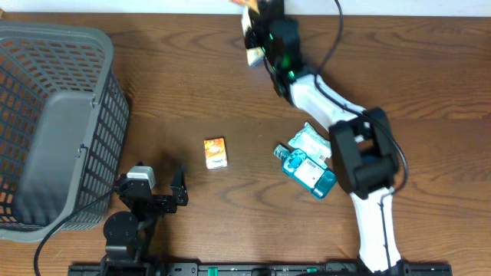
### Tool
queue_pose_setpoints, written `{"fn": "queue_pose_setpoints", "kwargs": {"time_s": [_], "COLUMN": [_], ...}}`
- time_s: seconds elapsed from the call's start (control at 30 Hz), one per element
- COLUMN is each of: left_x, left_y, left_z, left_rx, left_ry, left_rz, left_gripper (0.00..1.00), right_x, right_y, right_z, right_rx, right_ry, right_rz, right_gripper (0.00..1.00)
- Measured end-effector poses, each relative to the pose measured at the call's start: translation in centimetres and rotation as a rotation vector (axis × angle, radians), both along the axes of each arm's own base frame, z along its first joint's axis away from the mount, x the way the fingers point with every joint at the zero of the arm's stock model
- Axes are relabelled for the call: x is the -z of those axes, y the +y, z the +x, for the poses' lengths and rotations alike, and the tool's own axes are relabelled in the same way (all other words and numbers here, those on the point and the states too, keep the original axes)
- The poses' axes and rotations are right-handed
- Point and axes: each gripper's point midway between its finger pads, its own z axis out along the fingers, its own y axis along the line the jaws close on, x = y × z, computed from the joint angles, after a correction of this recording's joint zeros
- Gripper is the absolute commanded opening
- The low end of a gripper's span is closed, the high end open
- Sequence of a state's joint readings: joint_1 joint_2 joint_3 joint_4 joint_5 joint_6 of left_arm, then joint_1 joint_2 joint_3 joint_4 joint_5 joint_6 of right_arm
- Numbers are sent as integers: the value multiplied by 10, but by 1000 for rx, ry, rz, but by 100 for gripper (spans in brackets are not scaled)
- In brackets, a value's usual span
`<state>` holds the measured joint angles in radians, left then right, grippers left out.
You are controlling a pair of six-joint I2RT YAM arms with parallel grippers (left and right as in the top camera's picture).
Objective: Scan the item barcode
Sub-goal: 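Carry the snack bag with the right gripper up to the white scanner, then move the snack bag right and drop it at the table's right edge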
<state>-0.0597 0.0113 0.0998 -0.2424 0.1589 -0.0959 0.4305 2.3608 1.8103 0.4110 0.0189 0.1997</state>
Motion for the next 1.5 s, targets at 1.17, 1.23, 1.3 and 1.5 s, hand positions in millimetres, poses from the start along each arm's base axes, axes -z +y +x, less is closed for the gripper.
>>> {"fn": "queue_pose_setpoints", "kwargs": {"time_s": [1.17,1.23,1.3,1.5], "left_x": [0,0,0,0], "left_y": [0,0,0,0], "left_z": [0,0,0,0], "left_rx": [0,0,0,0], "left_ry": [0,0,0,0], "left_rz": [0,0,0,0], "left_gripper": [98,98,98,98], "right_x": [-87,-110,-110,-40], "right_y": [-230,-289,-354,-468], "right_z": [-44,-61,-81,-112], "right_rx": [400,554,714,892], "right_ry": [439,446,515,734], "right_rz": [-354,-417,-484,-482], "right_gripper": [1,1,1,1]}}
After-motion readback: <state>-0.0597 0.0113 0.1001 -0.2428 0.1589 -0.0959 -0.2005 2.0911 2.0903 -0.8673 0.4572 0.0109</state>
